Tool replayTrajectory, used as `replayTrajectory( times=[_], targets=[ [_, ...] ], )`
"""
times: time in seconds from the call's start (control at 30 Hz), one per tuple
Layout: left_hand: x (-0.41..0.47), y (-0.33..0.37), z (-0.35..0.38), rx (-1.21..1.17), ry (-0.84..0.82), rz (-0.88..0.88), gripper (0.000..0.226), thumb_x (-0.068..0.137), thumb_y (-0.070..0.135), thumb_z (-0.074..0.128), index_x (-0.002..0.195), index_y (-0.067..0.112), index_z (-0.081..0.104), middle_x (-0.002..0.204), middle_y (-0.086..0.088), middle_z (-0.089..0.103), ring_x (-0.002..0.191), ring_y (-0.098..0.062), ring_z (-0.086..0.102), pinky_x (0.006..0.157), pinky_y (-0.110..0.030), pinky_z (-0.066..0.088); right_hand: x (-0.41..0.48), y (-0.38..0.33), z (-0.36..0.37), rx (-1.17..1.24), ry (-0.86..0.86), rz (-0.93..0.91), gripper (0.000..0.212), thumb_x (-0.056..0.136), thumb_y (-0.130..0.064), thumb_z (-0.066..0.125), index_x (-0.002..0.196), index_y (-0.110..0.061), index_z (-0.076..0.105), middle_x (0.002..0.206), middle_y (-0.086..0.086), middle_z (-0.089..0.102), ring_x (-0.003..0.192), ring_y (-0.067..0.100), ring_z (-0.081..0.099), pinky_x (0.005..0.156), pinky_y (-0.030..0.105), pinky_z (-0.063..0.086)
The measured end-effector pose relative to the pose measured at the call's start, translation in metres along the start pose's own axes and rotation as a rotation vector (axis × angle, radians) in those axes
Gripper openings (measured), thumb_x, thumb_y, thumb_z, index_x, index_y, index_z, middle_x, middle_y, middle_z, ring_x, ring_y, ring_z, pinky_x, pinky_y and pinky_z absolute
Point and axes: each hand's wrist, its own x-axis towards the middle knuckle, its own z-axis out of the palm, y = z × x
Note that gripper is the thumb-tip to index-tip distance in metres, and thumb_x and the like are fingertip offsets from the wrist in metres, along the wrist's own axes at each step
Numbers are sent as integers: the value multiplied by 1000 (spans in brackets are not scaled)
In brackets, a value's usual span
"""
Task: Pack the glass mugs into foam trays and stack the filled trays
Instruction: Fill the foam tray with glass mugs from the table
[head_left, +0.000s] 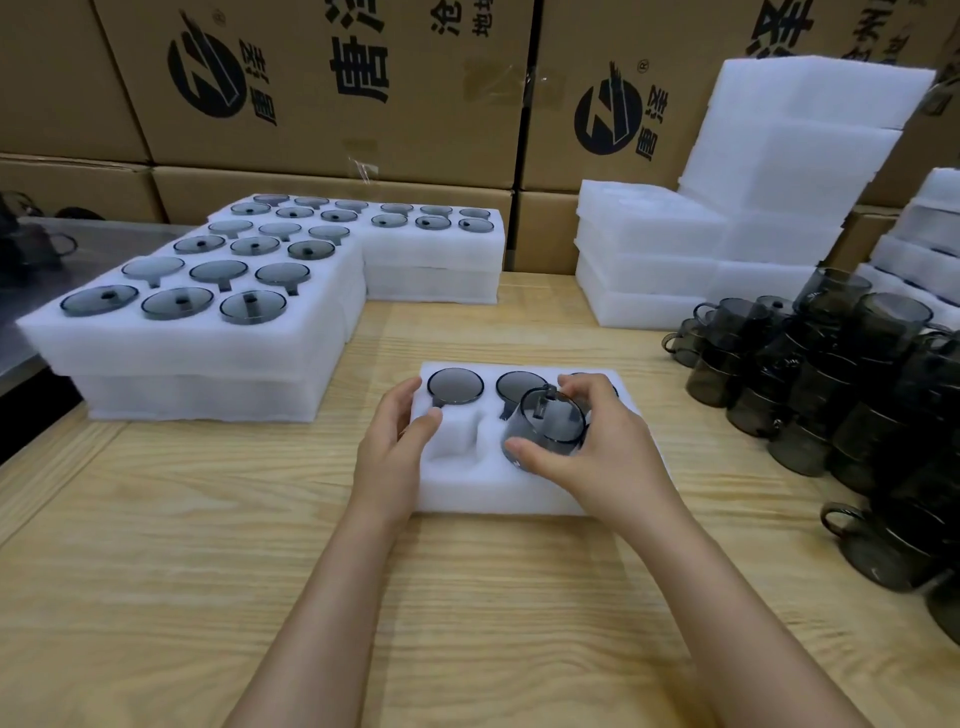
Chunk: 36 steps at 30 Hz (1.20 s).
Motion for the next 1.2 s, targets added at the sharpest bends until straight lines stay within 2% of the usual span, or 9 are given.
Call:
replayTrajectory(
  times=[0.2, 0.43, 0.53, 0.63, 0.77, 0.87, 0.97, 1.07, 1.2],
  targets=[
    [3, -5, 0, 7, 37, -7, 35, 94, 15, 55, 129, 22, 54, 127, 9, 55, 119, -4, 49, 83, -8, 38, 4, -2, 2, -136, -14, -5, 66, 55, -58, 74, 103, -29, 40, 99, -24, 48, 98, 8, 52, 83, 36, 48],
    [4, -5, 0, -19, 37, -12, 55, 75, 36, 60, 129, 24, 54, 119, 22, 56, 118, -1, 51, 79, -4, 40, 9, -4, 6, -350, -26, -15, 76, 60, -67, 65, 120, -23, 52, 111, -10, 47, 108, 13, 48, 88, 33, 45],
    [3, -5, 0, -20, 34, -13, 59, 72, 38, 56, 128, 23, 54, 123, 14, 58, 121, -7, 52, 89, -14, 41, 9, -5, 5, -506, -38, -59, 73, 62, -73, 55, 113, -20, 57, 108, -6, 48, 108, 16, 46, 90, 31, 42],
    [-2, 0, -1, 113, 31, 3, 57, 75, 40, 53, 129, 21, 54, 130, 6, 58, 125, -13, 51, 103, -32, 41, 6, -1, 5, -626, -76, -125, 87, 66, -81, 37, 125, -19, 51, 132, -4, 41, 130, 15, 28, 110, 32, 23],
    [-13, 17, 4, 806, 199, 555, 45, 89, 29, 43, 120, 4, 63, 127, -9, 62, 118, -24, 58, 106, -46, 35, -1, 3, 6, -644, -66, -186, 104, 72, -81, 8, 151, -14, 14, 158, -4, 12, 145, 10, -4, 118, 38, -8],
    [-26, 24, 28, 951, 16, 885, 44, 92, 22, 37, 121, -1, 63, 129, -13, 61, 120, -24, 58, 105, -45, 36, -12, 7, 5, -641, -10, -355, 83, 88, -64, 13, 149, -8, 21, 157, 1, 19, 146, 13, 6, 118, 37, -6],
    [-41, 18, 47, 999, -251, 759, 59, 95, 37, 25, 140, 4, 44, 148, -6, 42, 139, -16, 37, 115, -38, 28, -20, 10, 4, -590, -26, -424, 71, 83, -39, 25, 142, -4, 37, 147, 9, 39, 141, 20, 27, 117, 38, 5],
    [-43, 13, 52, 1131, -266, 582, 78, 89, 52, 2, 148, 10, 29, 155, -2, 30, 145, -9, 20, 120, -27, 6, -25, 9, 8, -708, -82, -435, 70, 79, -37, 29, 137, -2, 46, 141, 11, 48, 137, 24, 37, 115, 40, 8],
    [-43, 11, 59, 1256, -232, 530, 84, 86, 52, -5, 148, 8, 33, 153, -5, 35, 145, -13, 23, 120, -31, 1, -25, 12, 10, -805, -133, -451, 75, 81, -42, 19, 147, -6, 28, 153, 9, 30, 145, 24, 12, 115, 39, -12]
  ],
)
